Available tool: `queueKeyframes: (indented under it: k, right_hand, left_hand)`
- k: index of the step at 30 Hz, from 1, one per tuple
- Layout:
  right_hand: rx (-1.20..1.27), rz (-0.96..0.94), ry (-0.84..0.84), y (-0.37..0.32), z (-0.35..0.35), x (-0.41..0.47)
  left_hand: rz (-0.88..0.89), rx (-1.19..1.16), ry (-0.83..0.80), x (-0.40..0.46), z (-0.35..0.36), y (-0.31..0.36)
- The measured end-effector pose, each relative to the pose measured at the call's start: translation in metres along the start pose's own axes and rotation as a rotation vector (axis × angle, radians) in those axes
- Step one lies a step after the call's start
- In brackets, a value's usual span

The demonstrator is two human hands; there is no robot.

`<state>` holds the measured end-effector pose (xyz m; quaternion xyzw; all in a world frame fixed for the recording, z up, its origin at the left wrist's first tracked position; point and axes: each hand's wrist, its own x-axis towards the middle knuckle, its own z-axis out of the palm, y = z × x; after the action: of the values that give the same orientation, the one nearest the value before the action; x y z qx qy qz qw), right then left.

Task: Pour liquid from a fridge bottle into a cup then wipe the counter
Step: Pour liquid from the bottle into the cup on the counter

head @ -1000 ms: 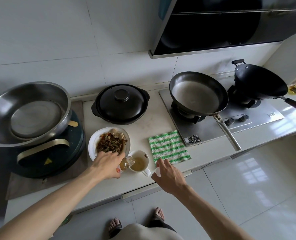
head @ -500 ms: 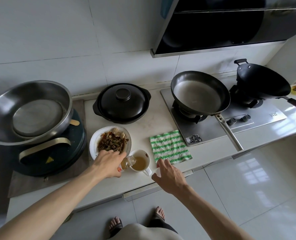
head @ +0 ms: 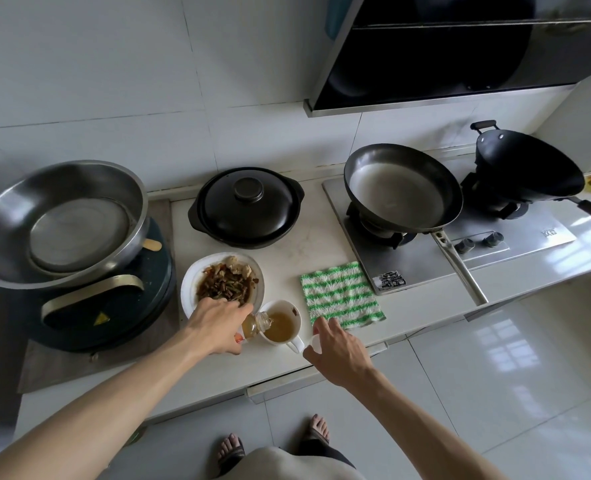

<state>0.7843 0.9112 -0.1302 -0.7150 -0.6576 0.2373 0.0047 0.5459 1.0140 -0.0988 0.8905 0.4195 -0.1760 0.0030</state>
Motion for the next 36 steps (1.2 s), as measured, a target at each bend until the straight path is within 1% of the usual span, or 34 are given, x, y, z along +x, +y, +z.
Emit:
queueKeyframes:
  k: [36]
  right_hand:
    - [-0.007, 0.012, -0.026, -0.0049, 0.0005, -0.001]
  left_hand:
    - [0.013, 0.018, -0.023, 0.0044, -0.0105, 0.002]
